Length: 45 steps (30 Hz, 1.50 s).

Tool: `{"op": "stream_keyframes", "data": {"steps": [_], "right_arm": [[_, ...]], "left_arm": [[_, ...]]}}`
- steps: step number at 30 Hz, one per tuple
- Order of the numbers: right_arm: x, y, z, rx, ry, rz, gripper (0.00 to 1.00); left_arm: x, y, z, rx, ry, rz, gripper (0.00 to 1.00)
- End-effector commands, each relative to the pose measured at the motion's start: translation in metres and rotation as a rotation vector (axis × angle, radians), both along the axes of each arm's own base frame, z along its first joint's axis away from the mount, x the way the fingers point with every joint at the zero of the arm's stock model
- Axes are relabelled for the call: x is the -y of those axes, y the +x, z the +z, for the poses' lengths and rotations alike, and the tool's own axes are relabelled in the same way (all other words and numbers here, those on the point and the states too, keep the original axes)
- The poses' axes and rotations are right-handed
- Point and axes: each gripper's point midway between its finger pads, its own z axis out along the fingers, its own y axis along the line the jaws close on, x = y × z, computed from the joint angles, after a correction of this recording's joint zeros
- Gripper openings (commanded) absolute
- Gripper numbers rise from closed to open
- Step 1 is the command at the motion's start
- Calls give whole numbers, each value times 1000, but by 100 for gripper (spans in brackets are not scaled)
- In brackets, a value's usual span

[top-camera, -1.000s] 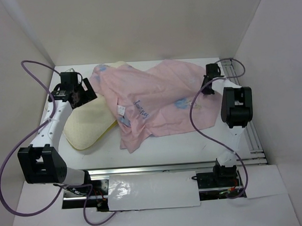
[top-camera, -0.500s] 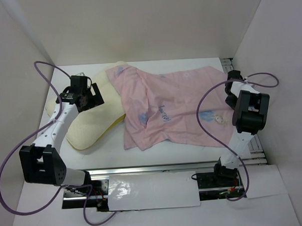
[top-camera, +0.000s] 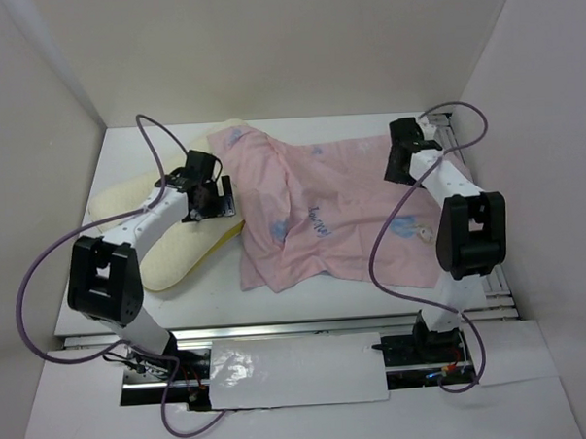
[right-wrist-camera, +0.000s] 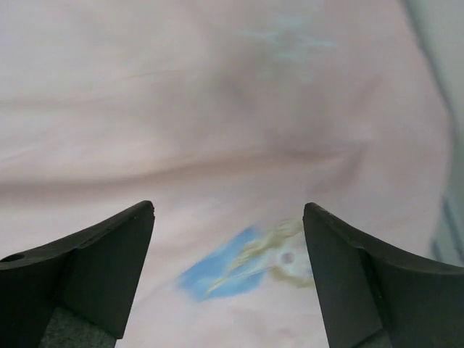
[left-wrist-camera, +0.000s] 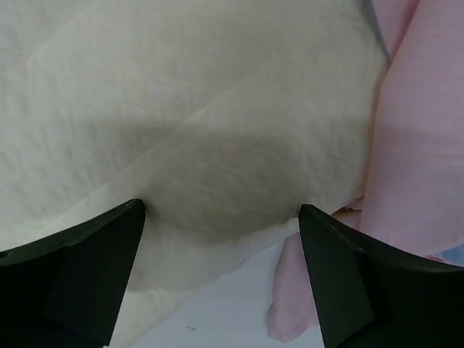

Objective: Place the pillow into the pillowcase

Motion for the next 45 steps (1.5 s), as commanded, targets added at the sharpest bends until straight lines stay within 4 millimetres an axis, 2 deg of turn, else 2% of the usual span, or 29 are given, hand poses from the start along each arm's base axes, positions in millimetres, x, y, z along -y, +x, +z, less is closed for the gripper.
{"op": "stream_keyframes", "data": {"steps": [1, 3, 4, 5, 6, 7, 9, 10, 11, 13, 14, 15, 16, 18, 21, 25, 27, 28, 29, 30, 31, 32, 33, 35, 37, 39, 40, 43, 45], "right_arm": [[-51, 24, 41, 130, 83, 197, 91], [-81, 31, 42, 155, 163, 300, 92], [-99, 29, 39, 157, 187, 357, 92], [-111, 35, 45, 204, 210, 393, 94], [-128, 36, 42, 211, 249, 452, 94], [-144, 30, 28, 196, 273, 493, 94], [-165, 33, 16, 212, 325, 541, 94], [-177, 28, 4, 180, 365, 574, 94], [-182, 26, -11, 142, 369, 580, 92], [-178, 29, -20, 129, 355, 543, 92], [-173, 27, -32, 96, 336, 523, 91], [-165, 29, -35, 90, 325, 484, 91], [-157, 33, -36, 101, 313, 439, 91], [-148, 35, -42, 92, 306, 392, 91], [-140, 36, -41, 103, 296, 351, 91], [-105, 36, -53, 68, 235, 215, 91], [-84, 33, -58, 38, 215, 156, 91], [-84, 30, -59, 27, 215, 155, 90], [-84, 35, -51, 49, 201, 184, 90], [-91, 29, -55, 40, 202, 226, 90], [-100, 38, -34, 117, 188, 278, 90], [-104, 38, -27, 134, 151, 313, 90], [-111, 38, -19, 156, 108, 334, 92], [-119, 41, -8, 182, 111, 377, 93], [-148, 49, 4, 192, 174, 507, 93], [-180, 46, 4, 179, 206, 663, 93], [-209, 41, 2, 170, 213, 757, 93], [-269, 24, -12, 143, 266, 970, 94], [-291, 22, -26, 119, 299, 1020, 94]], "left_arm": [[10, 20, -9, 8, -16, -29, 100], [8, 22, -24, -15, -1, -6, 100], [8, 21, -33, -37, -1, 4, 93], [2, 21, -47, -71, 18, 30, 64], [-8, 23, -50, -81, 33, 110, 1], [-20, 8, -58, -144, 68, 170, 0], [-54, 1, -52, -134, 123, 344, 0], [-68, -7, -49, -142, 140, 402, 0], [-92, -18, -42, -161, 157, 481, 0], [-125, -35, -20, -129, 195, 629, 0], [-146, -50, -13, -152, 218, 699, 0], [-155, -60, -7, -160, 230, 741, 0], [-165, -62, 9, -121, 228, 799, 0], [-174, -70, 20, -116, 240, 820, 0], [-172, -65, 34, -89, 204, 805, 0], [-172, -66, 53, -82, 197, 829, 0], [-171, -71, 58, -97, 214, 822, 10], [-172, -73, 58, -100, 222, 836, 21], [-172, -74, 62, -88, 217, 837, 51], [-171, -74, 61, -91, 209, 834, 65], [-171, -74, 64, -82, 206, 835, 73], [-164, -74, 60, -97, 187, 815, 78], [-164, -75, 62, -90, 187, 808, 93], [-152, -70, 62, -79, 176, 772, 97], [-146, -64, 66, -58, 174, 739, 100], [-125, -49, 70, -15, 135, 642, 100], [-110, -43, 68, -6, 123, 573, 100], [-79, -19, 68, 56, 62, 418, 100], [-64, -13, 67, 67, 52, 371, 100]]}}
